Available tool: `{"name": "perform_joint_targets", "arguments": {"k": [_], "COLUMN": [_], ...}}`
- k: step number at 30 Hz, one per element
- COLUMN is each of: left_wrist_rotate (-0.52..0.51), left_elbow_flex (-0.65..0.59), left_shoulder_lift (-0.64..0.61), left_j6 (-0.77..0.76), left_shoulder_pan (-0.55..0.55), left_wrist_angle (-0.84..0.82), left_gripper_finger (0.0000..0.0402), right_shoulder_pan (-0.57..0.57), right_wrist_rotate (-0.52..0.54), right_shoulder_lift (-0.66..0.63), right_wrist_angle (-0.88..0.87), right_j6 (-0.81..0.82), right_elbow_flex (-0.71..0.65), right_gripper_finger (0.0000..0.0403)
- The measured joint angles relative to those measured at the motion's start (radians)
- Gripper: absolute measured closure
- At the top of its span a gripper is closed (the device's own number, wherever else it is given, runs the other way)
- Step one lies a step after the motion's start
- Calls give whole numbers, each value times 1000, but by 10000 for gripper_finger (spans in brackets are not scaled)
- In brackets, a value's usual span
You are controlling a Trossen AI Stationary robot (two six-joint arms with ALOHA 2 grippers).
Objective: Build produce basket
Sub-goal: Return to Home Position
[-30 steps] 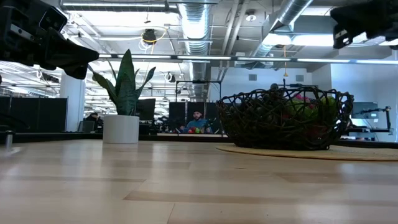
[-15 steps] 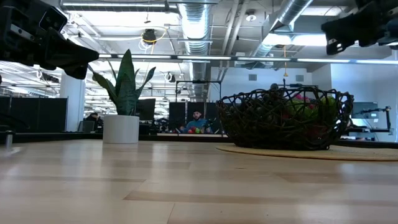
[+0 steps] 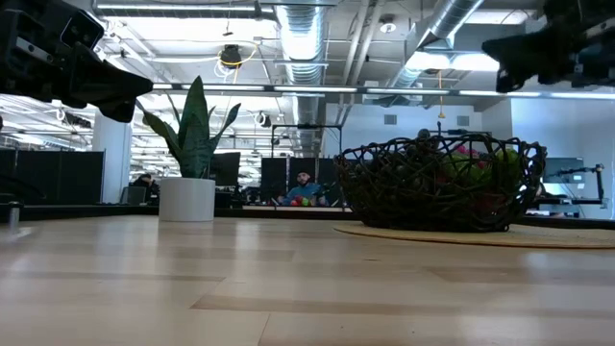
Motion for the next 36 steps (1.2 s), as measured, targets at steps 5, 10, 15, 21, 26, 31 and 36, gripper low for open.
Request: {"name": "perform_joint_targets", "arguments": {"k": [5, 10, 15, 21, 26, 31, 36], "left_wrist_rotate": [0, 0, 0, 0, 0, 0, 0], "left_elbow_flex": [0, 0, 0, 0, 0, 0, 0], "left_shoulder_lift": [0, 0, 0, 0, 0, 0, 0], "left_j6": [0, 0, 0, 0, 0, 0, 0], "left_shoulder_pan": [0, 0, 0, 0, 0, 0, 0], "left_wrist_angle": [0, 0, 0, 0, 0, 0, 0], "left_gripper_finger": [401, 401, 401, 401, 401, 401, 401], "right_shoulder_pan": [-42, -54, -54, -53, -57, -75, -73], "right_wrist_rotate": [-39, -109, -111, -110, -104, -95, -94], "right_shoulder_lift": [-108, -209, -208, -207, -208, -206, -205], "right_wrist_angle": [-114, -211, -223, -198, -182, -210, -220], "right_j6": [-1, 19, 35, 87, 63, 60, 103], "right_elbow_flex": [-2, 0, -8, -67, -67, -68, -68], "right_gripper_finger": [370, 370, 370, 370, 370, 370, 370]}}
